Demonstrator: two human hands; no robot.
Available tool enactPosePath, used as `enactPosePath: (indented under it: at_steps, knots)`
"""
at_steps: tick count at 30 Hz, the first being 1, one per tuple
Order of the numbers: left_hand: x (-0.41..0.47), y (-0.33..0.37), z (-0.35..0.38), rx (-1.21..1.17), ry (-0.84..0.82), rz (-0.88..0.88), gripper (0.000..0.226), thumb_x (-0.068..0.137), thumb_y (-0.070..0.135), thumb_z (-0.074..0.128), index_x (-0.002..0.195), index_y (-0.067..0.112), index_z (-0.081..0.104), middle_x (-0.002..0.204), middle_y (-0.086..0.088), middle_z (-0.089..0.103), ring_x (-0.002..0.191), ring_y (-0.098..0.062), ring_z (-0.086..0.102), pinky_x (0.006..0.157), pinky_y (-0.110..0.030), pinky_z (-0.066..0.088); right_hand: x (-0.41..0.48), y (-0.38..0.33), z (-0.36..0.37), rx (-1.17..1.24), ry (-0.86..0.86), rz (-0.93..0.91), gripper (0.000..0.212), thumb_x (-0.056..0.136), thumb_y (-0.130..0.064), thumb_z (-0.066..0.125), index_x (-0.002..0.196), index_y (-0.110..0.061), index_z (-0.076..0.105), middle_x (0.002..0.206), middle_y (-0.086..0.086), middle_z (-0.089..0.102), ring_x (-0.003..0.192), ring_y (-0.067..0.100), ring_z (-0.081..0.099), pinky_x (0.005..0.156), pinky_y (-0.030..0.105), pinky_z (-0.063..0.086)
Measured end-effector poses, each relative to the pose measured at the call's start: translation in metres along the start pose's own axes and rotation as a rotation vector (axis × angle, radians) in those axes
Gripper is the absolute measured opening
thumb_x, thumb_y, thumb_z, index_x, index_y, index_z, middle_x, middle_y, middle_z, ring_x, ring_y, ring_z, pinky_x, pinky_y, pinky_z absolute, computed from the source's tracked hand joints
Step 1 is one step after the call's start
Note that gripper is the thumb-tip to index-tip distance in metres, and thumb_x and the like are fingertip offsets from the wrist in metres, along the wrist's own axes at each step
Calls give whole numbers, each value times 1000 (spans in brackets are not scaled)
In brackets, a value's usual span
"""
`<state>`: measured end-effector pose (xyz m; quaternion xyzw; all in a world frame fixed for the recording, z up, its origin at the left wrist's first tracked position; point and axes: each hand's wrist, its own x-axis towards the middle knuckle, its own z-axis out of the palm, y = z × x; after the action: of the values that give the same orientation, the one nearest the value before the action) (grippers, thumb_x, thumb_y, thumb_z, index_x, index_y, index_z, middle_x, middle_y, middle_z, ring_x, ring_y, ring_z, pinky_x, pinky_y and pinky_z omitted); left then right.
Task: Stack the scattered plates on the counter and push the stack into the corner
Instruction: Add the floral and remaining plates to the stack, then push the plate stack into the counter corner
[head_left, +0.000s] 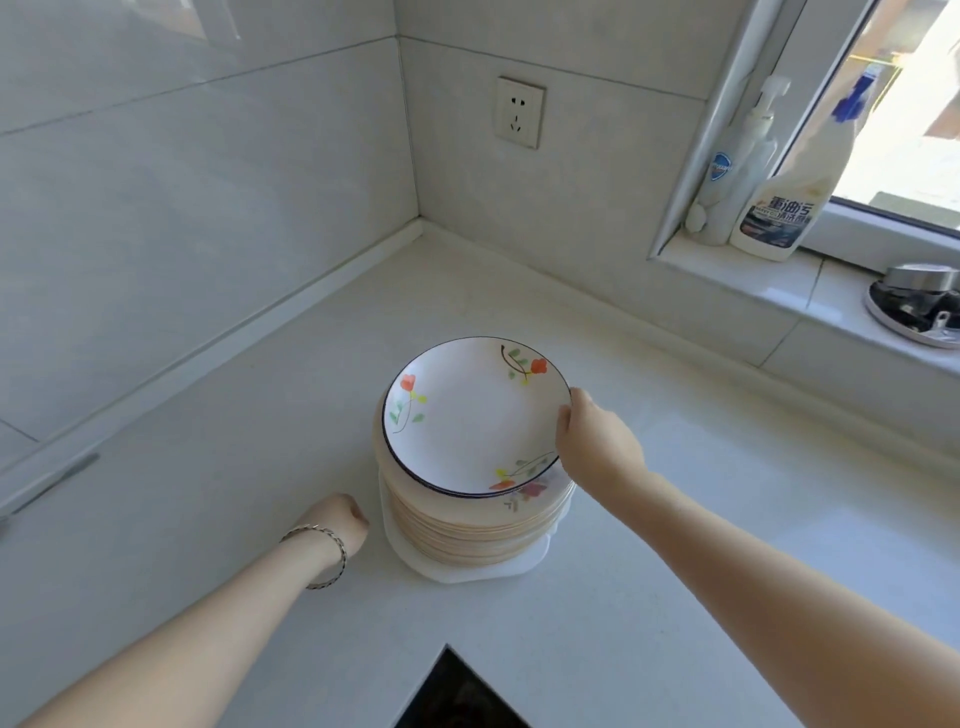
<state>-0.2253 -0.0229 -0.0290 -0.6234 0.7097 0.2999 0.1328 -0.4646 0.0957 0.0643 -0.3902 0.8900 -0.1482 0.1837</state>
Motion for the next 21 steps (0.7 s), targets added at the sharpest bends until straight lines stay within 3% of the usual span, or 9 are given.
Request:
enactPosePath:
  at_steps: [3,5,7,9,16,19,21]
  knots:
    - [-2,0,0,9,9,-22,25,84,7,38,61,12,44,73,-10,58,65,-24,52,66,-25,41,4,2,3,-4,7,-33,32,98,-23,26,117,-7,46,79,10,56,71,29,49,61,31,40]
    - [-4,1,1,30,14,-35,26,83,6,38,58,13,43,71,-10,58,65,-24,51,66,-25,40,5,10,-1,207,-62,-41,32,96,-25,31,119,-13,49,70,6,59,59,27,53,58,29,46]
    - [-8,2,2,55,17,-49,27,82,6,38,57,12,42,68,-8,55,64,-24,49,64,-25,38,3,25,-3,433,-59,-9,30,95,-25,34,114,-17,56,58,2,57,46,18,51,50,24,42]
    - [-8,2,6,53,17,-65,25,82,6,38,59,12,42,67,-8,54,64,-24,48,63,-25,37,2,46,4,510,-17,58,29,95,-25,34,108,-17,59,59,-1,55,45,13,52,44,21,37]
    - [-13,11,21,10,41,-109,23,84,6,36,65,11,48,75,-11,61,67,-24,52,67,-26,40,10,112,72,588,-247,369,30,93,-9,40,115,4,56,66,3,53,53,14,54,51,24,42]
    - [-11,15,32,-146,48,-125,18,86,6,38,78,11,54,95,-20,71,79,-31,65,77,-31,52,9,112,90,655,-406,419,31,93,-4,43,121,6,50,66,5,52,55,16,52,46,22,45]
    - [-12,18,37,-343,41,-178,23,89,4,41,105,8,56,110,-24,66,81,-31,66,76,-32,52,7,106,98,786,-464,470,33,94,-4,44,126,3,47,71,6,54,58,16,55,40,15,48]
